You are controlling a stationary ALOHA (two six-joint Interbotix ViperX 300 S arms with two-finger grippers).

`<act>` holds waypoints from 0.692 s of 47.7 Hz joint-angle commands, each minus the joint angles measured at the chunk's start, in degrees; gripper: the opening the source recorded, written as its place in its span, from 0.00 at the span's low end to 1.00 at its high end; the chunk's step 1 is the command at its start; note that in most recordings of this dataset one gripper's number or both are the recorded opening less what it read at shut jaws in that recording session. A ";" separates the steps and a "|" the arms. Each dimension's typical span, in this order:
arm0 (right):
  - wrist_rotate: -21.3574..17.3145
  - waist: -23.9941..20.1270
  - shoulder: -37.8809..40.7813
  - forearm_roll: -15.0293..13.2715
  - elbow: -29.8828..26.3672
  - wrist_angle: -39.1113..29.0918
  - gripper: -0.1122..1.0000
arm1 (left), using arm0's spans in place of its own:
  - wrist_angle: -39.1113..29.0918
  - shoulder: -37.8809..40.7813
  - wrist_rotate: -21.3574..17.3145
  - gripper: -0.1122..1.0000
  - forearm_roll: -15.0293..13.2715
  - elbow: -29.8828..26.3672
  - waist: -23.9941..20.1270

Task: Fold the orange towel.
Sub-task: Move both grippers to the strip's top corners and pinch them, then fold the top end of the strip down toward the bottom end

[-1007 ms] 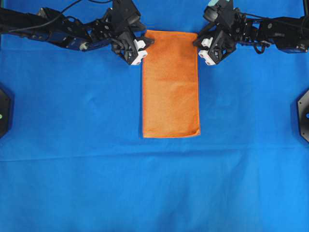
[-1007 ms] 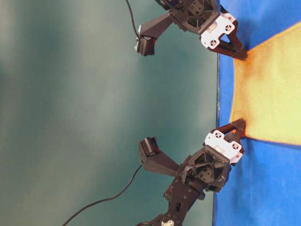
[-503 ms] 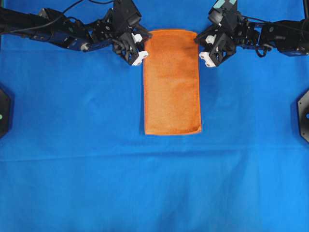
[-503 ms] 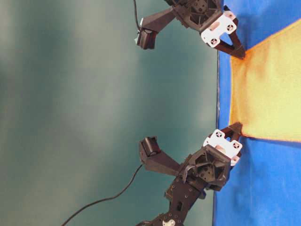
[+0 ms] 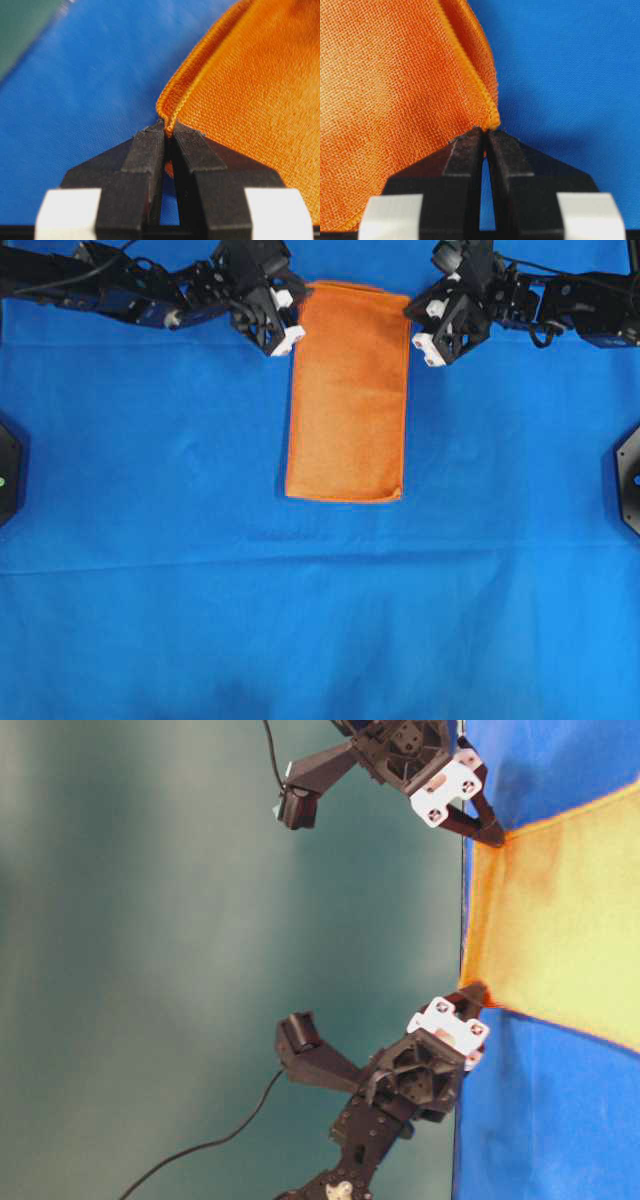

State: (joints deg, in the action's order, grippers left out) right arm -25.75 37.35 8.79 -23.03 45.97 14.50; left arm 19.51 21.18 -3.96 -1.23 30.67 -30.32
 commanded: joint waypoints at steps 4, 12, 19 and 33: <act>0.09 0.62 -1.93 0.18 -0.88 -0.09 0.13 | 0.18 -2.37 -0.18 0.11 -0.09 -0.88 -0.53; 0.09 0.62 -2.46 0.18 -0.88 -0.26 0.13 | 0.00 -3.25 -0.09 0.11 -0.09 -0.18 -0.09; 0.09 0.44 -5.45 0.18 -0.44 -1.93 0.13 | 0.00 -4.92 -0.09 0.11 -0.09 1.14 0.70; -0.09 -2.99 -11.78 0.18 0.53 -5.36 0.13 | 0.00 -10.81 -0.18 0.11 -0.09 4.66 2.99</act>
State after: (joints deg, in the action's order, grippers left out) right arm -25.75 35.24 -0.26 -23.03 46.49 9.40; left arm 19.34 13.80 -4.04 -1.23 35.07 -27.77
